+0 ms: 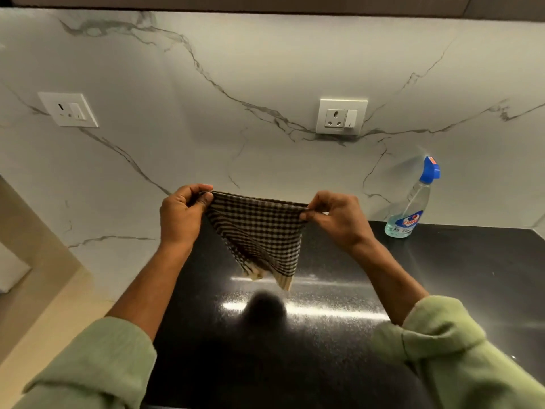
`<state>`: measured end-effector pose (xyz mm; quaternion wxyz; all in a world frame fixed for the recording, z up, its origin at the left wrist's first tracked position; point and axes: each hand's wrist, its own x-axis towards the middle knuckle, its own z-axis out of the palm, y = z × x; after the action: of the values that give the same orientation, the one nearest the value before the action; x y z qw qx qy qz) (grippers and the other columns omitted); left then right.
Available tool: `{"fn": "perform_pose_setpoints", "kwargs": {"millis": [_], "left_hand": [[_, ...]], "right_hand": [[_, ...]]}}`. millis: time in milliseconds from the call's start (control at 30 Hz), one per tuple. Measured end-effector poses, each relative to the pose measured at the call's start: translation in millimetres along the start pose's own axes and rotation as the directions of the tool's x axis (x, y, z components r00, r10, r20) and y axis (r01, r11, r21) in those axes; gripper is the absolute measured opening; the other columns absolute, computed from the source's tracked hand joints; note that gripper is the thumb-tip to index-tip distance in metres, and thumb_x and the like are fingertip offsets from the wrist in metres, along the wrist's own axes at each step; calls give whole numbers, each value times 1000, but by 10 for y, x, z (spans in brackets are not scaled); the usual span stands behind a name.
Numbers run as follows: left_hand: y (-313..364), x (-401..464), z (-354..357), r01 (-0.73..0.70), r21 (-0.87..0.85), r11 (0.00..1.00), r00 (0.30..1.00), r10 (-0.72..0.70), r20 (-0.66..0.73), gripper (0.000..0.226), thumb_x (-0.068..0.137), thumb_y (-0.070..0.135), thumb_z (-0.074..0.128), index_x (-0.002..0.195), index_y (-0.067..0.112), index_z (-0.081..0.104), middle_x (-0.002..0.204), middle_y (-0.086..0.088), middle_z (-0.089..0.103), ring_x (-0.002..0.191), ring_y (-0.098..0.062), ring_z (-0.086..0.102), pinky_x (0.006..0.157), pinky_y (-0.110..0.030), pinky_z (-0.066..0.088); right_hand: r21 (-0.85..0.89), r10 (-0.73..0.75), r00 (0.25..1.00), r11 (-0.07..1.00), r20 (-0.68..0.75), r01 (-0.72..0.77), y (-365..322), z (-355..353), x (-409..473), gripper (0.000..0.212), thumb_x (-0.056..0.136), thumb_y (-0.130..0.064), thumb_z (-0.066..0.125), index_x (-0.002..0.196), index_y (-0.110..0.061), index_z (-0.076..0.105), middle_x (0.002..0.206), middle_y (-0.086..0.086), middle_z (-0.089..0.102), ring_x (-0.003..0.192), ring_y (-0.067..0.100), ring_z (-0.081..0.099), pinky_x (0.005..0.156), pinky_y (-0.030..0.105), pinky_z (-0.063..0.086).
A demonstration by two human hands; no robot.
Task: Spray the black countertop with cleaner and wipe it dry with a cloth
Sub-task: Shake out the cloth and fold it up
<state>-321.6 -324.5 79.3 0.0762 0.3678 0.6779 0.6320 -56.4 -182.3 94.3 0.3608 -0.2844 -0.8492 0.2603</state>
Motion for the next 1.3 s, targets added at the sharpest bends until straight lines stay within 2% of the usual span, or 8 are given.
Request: {"fn": "perform_pose_setpoints", "kwargs": {"millis": [600,700,800,900,967,1033,1100,1300], "left_hand": [[1020,43,273,-221,-418,881,973,229,-32,17,104,11,54,104,27,61,90,8,66,81,-10,65,71,-27,56],[751,243,534,274,-378,884,956,-208,207,16,106,26,52,116,20,64,111,3,67,96,-10,65,86,-29,56],[184,167,775,590,67,804,727,-566,387,40,111,25,38,97,1,67,128,-13,62,103,-32,65,105,-37,45],[-234,-76,972,839,24,543,458,-730,508,40,112,14,34,125,-12,61,134,-23,61,125,-31,62,94,-29,52],[-402,-354,808,800,284,528,402,-824,400,44,110,17,38,150,-2,38,157,-17,40,147,-29,40,114,-31,35],[-485,-480,630,910,-102,401,413,-867,277,51,109,29,43,153,4,35,161,-18,36,148,-34,36,107,-41,42],[-533,-522,526,855,-519,-6,268,-850,453,55,106,48,42,135,3,55,145,-25,53,131,-42,52,86,-52,49],[-738,-1015,646,862,-479,-166,302,-591,748,103,85,87,35,136,1,54,133,-31,62,131,-49,53,113,-60,39]], "right_hand": [[368,81,843,919,-531,143,-437,-537,352,29,100,-6,61,107,-33,51,96,-7,66,93,2,67,78,21,56],[748,434,866,654,-249,-112,-275,-349,426,12,105,-24,57,114,-17,62,98,0,68,88,11,68,69,22,56],[858,615,671,-17,414,-514,160,349,-3,56,104,-50,53,82,-6,78,79,9,72,68,22,72,57,28,60],[576,383,432,-490,816,-655,344,903,-750,95,70,-69,81,126,7,68,131,30,64,118,42,65,112,51,47],[504,247,452,-583,857,-637,373,953,-966,97,80,-62,76,142,8,52,145,30,52,131,46,53,125,56,25],[588,279,526,-510,803,-628,286,846,-902,67,87,-41,73,130,8,61,129,29,63,116,44,63,116,55,40],[686,403,556,-443,727,-576,264,746,-760,44,85,-27,69,115,7,68,113,26,72,100,42,71,97,52,56],[725,446,575,-361,686,-586,89,545,-466,36,87,-19,65,109,9,71,109,24,72,98,40,71,98,50,54]]}}
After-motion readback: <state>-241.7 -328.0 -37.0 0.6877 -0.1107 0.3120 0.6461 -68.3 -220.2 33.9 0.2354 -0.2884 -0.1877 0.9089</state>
